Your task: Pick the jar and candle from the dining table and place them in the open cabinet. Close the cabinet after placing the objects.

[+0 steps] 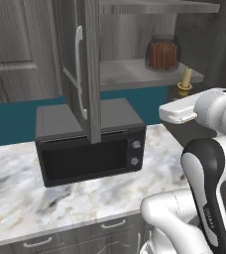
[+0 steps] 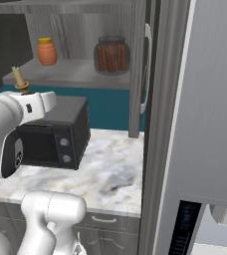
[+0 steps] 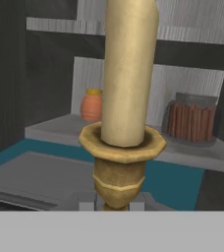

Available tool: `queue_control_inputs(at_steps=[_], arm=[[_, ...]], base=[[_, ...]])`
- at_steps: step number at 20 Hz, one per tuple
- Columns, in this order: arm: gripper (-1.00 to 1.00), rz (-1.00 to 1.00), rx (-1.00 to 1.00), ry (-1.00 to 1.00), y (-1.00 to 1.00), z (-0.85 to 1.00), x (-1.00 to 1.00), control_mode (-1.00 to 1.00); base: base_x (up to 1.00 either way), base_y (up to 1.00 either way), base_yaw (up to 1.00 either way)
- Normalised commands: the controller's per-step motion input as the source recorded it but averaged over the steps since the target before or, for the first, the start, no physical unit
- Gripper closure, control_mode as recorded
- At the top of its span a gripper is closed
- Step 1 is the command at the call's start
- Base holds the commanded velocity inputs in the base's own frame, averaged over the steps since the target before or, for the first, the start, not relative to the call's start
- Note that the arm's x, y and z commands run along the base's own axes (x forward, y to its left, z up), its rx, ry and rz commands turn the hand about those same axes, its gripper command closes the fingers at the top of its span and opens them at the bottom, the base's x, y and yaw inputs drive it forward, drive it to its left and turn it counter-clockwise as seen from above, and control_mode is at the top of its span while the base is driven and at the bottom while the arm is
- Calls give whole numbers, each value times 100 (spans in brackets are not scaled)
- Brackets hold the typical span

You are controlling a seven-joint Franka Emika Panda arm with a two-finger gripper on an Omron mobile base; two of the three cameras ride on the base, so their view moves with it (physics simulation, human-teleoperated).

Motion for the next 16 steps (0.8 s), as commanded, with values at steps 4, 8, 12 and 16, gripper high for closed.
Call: queue_control_inputs(at_steps=[4, 8, 12, 16], arm=[[100, 3, 0, 0, 0, 18, 23, -100], [100, 0, -2, -6, 2, 4, 26, -100], [100, 0, -2, -9, 0, 1, 28, -100], [100, 0, -1, -7, 0, 15, 30, -100]], base=[[0, 0, 0], [0, 0, 0], [0, 0, 0], [0, 0, 0]])
